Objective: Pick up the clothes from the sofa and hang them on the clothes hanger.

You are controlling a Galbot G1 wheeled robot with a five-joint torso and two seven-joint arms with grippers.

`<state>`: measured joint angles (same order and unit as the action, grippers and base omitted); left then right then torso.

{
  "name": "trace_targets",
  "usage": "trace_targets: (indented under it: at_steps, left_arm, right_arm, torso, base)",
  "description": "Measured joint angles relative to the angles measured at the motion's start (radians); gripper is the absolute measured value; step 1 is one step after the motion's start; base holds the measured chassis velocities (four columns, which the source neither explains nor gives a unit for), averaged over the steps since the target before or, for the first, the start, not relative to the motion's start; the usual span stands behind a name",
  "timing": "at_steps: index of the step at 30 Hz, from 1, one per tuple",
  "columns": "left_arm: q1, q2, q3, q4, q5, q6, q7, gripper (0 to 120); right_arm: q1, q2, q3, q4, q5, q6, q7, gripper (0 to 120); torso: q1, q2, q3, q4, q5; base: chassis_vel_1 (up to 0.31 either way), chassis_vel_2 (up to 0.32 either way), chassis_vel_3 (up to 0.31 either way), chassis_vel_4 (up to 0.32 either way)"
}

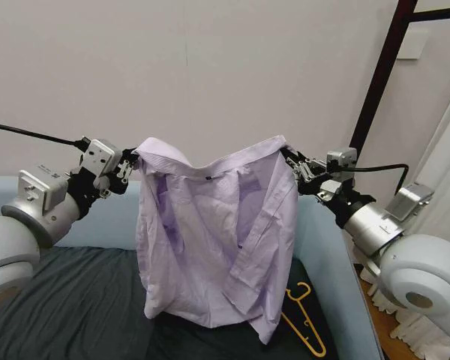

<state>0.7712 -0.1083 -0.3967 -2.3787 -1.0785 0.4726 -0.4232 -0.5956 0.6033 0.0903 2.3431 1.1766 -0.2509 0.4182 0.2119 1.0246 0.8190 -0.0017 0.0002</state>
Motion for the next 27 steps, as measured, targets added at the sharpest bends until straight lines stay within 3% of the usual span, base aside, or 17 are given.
trace_targets:
  at_steps: [1, 5, 6, 10, 15, 20, 21, 24, 27]
  left_arm:
    - [0.0, 0.0, 0.0, 0.0, 0.0, 0.0, 0.0, 0]
    - [0.053, -0.122, 0.073, 0.051, 0.06, 0.054, -0.045, 0]
    - [0.053, -0.122, 0.073, 0.051, 0.06, 0.054, -0.045, 0]
    - [0.098, -0.223, 0.114, 0.144, 0.145, 0.06, -0.066, 0]
    - [0.123, -0.274, 0.137, 0.206, 0.185, 0.06, -0.077, 0]
    - [0.116, -0.398, 0.293, 0.349, 0.308, 0.048, -0.071, 0]
    - [0.116, -0.398, 0.293, 0.349, 0.308, 0.048, -0.071, 0]
    - [0.075, -0.495, 0.405, 0.455, 0.391, 0.011, -0.04, 0]
    - [0.048, -0.554, 0.448, 0.537, 0.43, -0.016, -0.022, 0]
  right_arm:
    - [0.0, 0.0, 0.0, 0.0, 0.0, 0.0, 0.0, 0]
    - [-0.029, 0.084, -0.087, -0.1, -0.001, -0.014, 0.016, 0]
    - [-0.029, 0.084, -0.087, -0.1, -0.001, -0.014, 0.016, 0]
    - [-0.031, 0.173, -0.188, -0.236, -0.059, 0.001, -0.01, 0]
    - [-0.014, 0.25, -0.247, -0.342, -0.117, 0.028, -0.046, 0]
    - [-0.014, 0.339, -0.32, -0.554, -0.248, 0.09, -0.129, 0]
    - [-0.014, 0.339, -0.32, -0.554, -0.248, 0.09, -0.129, 0]
    - [-0.017, 0.405, -0.361, -0.698, -0.313, 0.126, -0.159, 0]
    - [-0.014, 0.449, -0.378, -0.778, -0.333, 0.138, -0.171, 0]
  torso:
    - [0.0, 0.0, 0.0, 0.0, 0.0]
    - [0.0, 0.0, 0.0, 0.0001, -0.0004]
    - [0.0, 0.0, 0.0, 0.0001, -0.0004]
    - [0.0, 0.0, 0.0, -0.0001, -0.0006]
    - [0.0, 0.0, 0.0, 0.0005, -0.0002]
    - [0.0, 0.0, 0.0, 0.0003, -0.0007]
    - [0.0, 0.0, 0.0, 0.0003, -0.0007]
    - [0.0, 0.0, 0.0, 0.0, -0.0002]
    - [0.0, 0.0, 0.0, -0.0001, -0.0002]
  base:
    - [0.0, 0.0, 0.0, 0.0]
    - [0.0, 0.0, 0.0, 0.0]
    - [0.0, 0.0, 0.0, 0.0]
    - [0.0, 0.0, 0.0, 0.0]
    - [0.0, 0.0, 0.0, 0.0]
    - [0.0, 0.0, 0.0, 0.0]
    - [0.0, 0.0, 0.0, 0.0]
    - [0.0, 0.0, 0.0, 0.0]
    - [0.0, 0.0, 0.0, 0.0]
